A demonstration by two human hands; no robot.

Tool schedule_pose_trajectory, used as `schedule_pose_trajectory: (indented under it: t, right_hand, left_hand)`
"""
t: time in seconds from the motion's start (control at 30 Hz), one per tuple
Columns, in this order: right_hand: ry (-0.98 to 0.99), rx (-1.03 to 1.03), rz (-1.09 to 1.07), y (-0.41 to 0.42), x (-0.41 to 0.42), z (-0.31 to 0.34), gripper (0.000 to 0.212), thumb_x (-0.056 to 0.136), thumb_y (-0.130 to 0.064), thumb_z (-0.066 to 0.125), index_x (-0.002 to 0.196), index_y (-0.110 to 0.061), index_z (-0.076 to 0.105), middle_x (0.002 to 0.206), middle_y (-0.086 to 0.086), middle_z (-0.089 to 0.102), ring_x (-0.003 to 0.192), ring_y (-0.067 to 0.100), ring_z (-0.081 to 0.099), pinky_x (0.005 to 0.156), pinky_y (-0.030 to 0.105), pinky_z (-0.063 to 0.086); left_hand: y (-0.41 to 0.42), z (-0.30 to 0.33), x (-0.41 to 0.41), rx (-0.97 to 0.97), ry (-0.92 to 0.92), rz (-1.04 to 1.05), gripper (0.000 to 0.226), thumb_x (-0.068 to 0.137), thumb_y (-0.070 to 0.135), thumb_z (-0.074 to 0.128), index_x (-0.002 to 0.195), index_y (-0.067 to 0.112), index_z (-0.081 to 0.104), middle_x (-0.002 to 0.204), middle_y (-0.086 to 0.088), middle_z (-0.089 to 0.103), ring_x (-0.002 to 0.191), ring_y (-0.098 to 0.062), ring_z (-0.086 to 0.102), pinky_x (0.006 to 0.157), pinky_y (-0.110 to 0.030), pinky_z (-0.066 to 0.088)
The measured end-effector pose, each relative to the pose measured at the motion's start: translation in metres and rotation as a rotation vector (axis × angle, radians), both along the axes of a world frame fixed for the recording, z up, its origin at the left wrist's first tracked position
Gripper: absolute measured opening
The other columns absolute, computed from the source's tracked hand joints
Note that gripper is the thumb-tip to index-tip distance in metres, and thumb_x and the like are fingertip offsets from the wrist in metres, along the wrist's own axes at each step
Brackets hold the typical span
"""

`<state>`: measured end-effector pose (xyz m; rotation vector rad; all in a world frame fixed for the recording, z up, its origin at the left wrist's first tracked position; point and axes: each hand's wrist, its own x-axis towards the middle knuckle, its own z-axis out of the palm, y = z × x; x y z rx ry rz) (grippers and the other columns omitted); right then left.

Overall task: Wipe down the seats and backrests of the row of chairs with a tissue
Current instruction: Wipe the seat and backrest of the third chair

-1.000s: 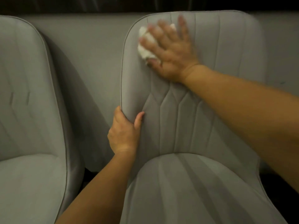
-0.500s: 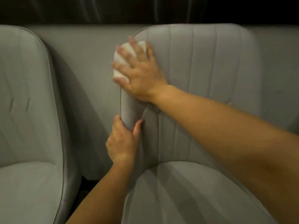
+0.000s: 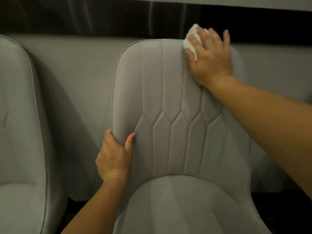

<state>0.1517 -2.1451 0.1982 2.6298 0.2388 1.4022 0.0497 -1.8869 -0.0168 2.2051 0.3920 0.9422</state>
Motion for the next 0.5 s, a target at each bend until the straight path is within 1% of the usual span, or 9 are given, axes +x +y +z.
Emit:
schedule_pose_trajectory:
  t: [0.07, 0.17, 0.2, 0.27, 0.37, 0.43, 0.5]
  right_hand:
    - [-0.018, 0.121, -0.014, -0.002, 0.0, -0.003, 0.063, 0.103, -0.055, 0.015, 0.153, -0.023, 0.036, 0.161, 0.006, 0.029, 0.149, 0.034, 0.022, 0.122, 0.055, 0.006]
    - [-0.029, 0.381, 0.038, 0.033, 0.004, -0.005, 0.062, 0.102, -0.055, 0.016, 0.151, -0.027, 0.04, 0.163, 0.003, 0.027, 0.151, 0.032, 0.015, 0.122, 0.052, 0.007]
    - [-0.032, 0.422, 0.047, 0.047, 0.005, -0.007, 0.06, 0.102, -0.055, 0.018, 0.151, -0.029, 0.04, 0.164, 0.003, 0.024, 0.152, 0.032, 0.012, 0.122, 0.053, 0.005]
    - [-0.018, 0.381, 0.078, 0.072, 0.007, -0.013, 0.057, 0.103, -0.054, 0.021, 0.152, -0.031, 0.039, 0.165, 0.002, 0.021, 0.152, 0.031, 0.009, 0.121, 0.055, 0.003]
    - [0.018, 0.277, 0.189, 0.096, 0.007, -0.017, 0.057, 0.103, -0.053, 0.022, 0.151, -0.028, 0.04, 0.164, 0.002, 0.025, 0.152, 0.029, 0.013, 0.121, 0.054, 0.005]
    - [0.054, 0.172, 0.265, 0.104, 0.005, -0.016, 0.058, 0.103, -0.052, 0.021, 0.151, -0.026, 0.04, 0.163, 0.002, 0.027, 0.151, 0.028, 0.015, 0.122, 0.053, 0.008]
    - [0.099, 0.015, 0.309, 0.103, 0.003, -0.013, 0.059, 0.103, -0.052, 0.02, 0.153, -0.026, 0.035, 0.164, 0.003, 0.024, 0.152, 0.028, 0.013, 0.122, 0.052, 0.007]
  left_hand:
    - [-0.001, 0.0, 0.0, -0.001, -0.004, -0.001, 0.078, 0.08, 0.073, 0.047, 0.13, 0.013, 0.045, 0.112, -0.019, 0.065, 0.093, -0.046, 0.061, 0.072, -0.05, 0.047]
    - [-0.002, 0.001, 0.001, -0.006, 0.008, 0.009, 0.081, 0.08, 0.073, 0.047, 0.132, 0.011, 0.045, 0.114, -0.019, 0.064, 0.095, -0.047, 0.061, 0.074, -0.051, 0.047]
    - [-0.003, 0.001, 0.001, -0.004, 0.011, 0.013, 0.082, 0.08, 0.073, 0.046, 0.132, 0.011, 0.045, 0.114, -0.02, 0.064, 0.095, -0.047, 0.061, 0.074, -0.052, 0.047]
    - [-0.004, 0.002, 0.0, 0.002, 0.003, 0.014, 0.083, 0.079, 0.074, 0.045, 0.133, 0.01, 0.045, 0.114, -0.02, 0.064, 0.095, -0.048, 0.061, 0.074, -0.052, 0.047]
    - [-0.005, 0.002, 0.001, -0.003, 0.002, 0.022, 0.078, 0.08, 0.075, 0.045, 0.129, 0.014, 0.045, 0.108, -0.02, 0.065, 0.09, -0.047, 0.061, 0.071, -0.049, 0.046]
    - [-0.005, 0.001, 0.001, -0.008, 0.004, 0.035, 0.074, 0.081, 0.075, 0.045, 0.125, 0.016, 0.045, 0.104, -0.02, 0.066, 0.087, -0.047, 0.061, 0.068, -0.048, 0.045]
    - [-0.005, -0.001, 0.001, -0.003, -0.002, 0.041, 0.073, 0.081, 0.075, 0.046, 0.124, 0.017, 0.044, 0.104, -0.021, 0.066, 0.085, -0.048, 0.061, 0.067, -0.048, 0.045]
